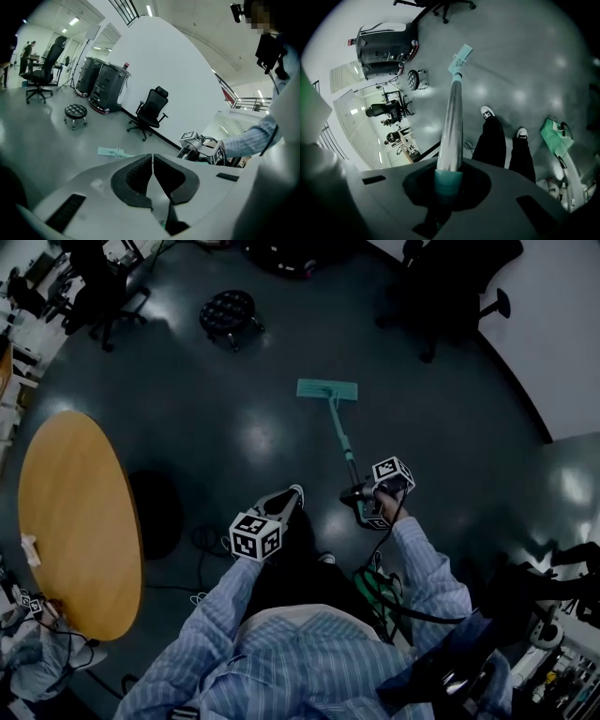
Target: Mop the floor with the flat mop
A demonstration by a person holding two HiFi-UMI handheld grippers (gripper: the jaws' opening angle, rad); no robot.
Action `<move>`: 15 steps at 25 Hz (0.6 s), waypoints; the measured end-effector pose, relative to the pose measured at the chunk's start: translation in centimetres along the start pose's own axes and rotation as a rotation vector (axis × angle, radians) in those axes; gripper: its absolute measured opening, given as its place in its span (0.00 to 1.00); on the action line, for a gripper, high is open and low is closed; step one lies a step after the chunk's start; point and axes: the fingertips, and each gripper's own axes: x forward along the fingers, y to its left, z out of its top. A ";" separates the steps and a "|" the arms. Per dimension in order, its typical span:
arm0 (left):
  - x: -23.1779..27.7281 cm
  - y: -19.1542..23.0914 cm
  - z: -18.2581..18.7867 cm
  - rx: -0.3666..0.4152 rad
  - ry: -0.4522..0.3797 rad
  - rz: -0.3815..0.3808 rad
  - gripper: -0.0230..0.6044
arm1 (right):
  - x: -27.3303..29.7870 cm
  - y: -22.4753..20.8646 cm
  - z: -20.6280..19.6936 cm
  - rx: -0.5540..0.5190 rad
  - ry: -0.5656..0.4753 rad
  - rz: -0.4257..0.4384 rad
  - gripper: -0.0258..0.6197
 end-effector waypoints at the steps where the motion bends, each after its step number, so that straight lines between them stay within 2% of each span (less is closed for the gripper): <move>1: -0.7 -0.7 -0.8 -0.003 -0.002 0.004 0.06 | -0.1 -1.1 -1.5 0.001 0.007 -0.004 0.07; 10: -3.4 -6.6 -4.5 0.031 -0.054 0.004 0.06 | -0.9 -10.1 -12.5 -0.012 0.046 -0.038 0.07; 15: -4.7 -9.6 -7.1 0.045 -0.059 -0.004 0.06 | -1.1 -15.5 -18.6 -0.025 0.106 -0.076 0.06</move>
